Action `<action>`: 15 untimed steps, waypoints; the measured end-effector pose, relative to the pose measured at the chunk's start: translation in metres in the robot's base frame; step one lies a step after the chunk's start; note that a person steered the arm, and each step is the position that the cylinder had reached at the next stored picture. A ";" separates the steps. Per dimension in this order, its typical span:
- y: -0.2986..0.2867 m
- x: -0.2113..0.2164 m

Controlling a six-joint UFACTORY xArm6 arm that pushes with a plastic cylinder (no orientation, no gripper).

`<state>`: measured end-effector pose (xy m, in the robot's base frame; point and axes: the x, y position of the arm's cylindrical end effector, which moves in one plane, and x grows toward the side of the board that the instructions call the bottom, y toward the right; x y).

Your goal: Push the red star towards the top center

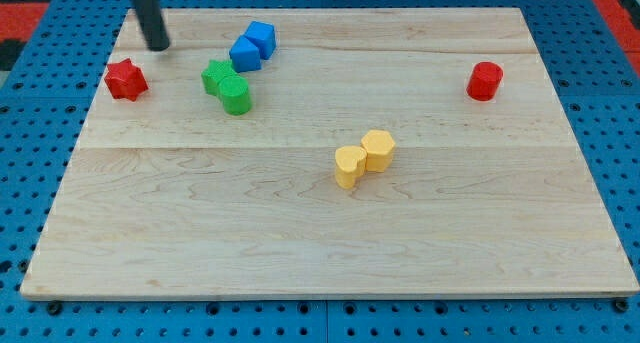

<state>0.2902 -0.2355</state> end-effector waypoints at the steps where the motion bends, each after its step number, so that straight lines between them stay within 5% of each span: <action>1: -0.008 0.033; 4: -0.018 0.018; 5: -0.068 0.017; 7: 0.048 0.105; 9: 0.129 0.115; 12: 0.131 0.180; 14: 0.230 0.086; 15: 0.285 0.076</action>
